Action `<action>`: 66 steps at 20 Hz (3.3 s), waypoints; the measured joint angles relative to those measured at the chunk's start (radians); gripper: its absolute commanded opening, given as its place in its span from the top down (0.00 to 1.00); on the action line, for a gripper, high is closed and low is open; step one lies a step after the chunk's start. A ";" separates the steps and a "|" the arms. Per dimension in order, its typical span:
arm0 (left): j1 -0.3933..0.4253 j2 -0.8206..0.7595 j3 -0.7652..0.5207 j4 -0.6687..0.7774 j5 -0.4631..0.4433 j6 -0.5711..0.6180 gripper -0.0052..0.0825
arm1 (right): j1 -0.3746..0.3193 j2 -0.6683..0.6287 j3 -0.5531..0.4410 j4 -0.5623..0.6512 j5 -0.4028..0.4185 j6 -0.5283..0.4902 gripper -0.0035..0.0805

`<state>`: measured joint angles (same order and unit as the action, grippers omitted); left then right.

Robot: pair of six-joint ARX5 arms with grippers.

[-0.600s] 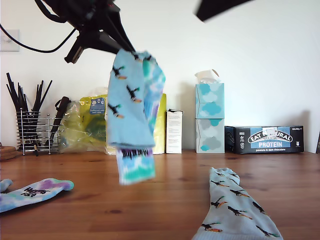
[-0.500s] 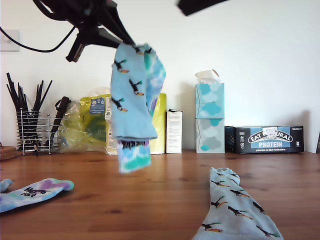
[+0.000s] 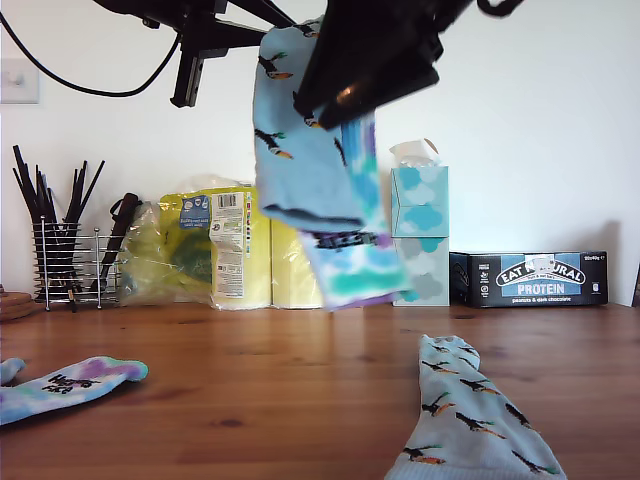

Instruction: Pair up the socks based on colour and pattern, by placing each sock on top of its pair

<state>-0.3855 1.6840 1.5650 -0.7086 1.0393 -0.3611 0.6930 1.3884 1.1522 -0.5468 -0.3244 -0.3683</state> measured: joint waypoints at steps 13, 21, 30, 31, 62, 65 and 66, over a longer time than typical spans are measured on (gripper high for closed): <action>0.002 0.000 0.005 0.005 0.043 -0.005 0.96 | -0.031 -0.001 0.000 0.037 -0.022 0.009 0.57; 0.002 0.000 0.016 0.018 -0.064 -0.022 0.96 | -0.016 -0.001 0.000 0.002 -0.182 0.066 0.97; 0.003 0.000 0.019 -0.055 -0.129 0.020 0.96 | -0.004 -0.068 0.000 -0.027 -0.165 0.106 0.64; 0.003 0.000 0.019 -0.056 -0.103 0.020 0.96 | -0.004 -0.069 0.000 -0.035 -0.119 0.106 0.51; -0.038 0.000 0.024 0.029 -0.035 -0.078 0.95 | 0.011 -0.064 0.000 0.064 -0.114 0.166 0.97; -0.038 0.000 0.025 -0.023 -0.092 -0.050 0.83 | 0.011 -0.064 0.000 0.016 -0.114 0.185 0.97; -0.038 0.000 0.025 -0.050 -0.118 -0.027 0.77 | 0.011 -0.064 0.000 -0.003 -0.114 0.186 0.97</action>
<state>-0.4236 1.6836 1.5902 -0.7586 0.9211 -0.3878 0.7036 1.3243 1.1522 -0.5495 -0.4381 -0.1822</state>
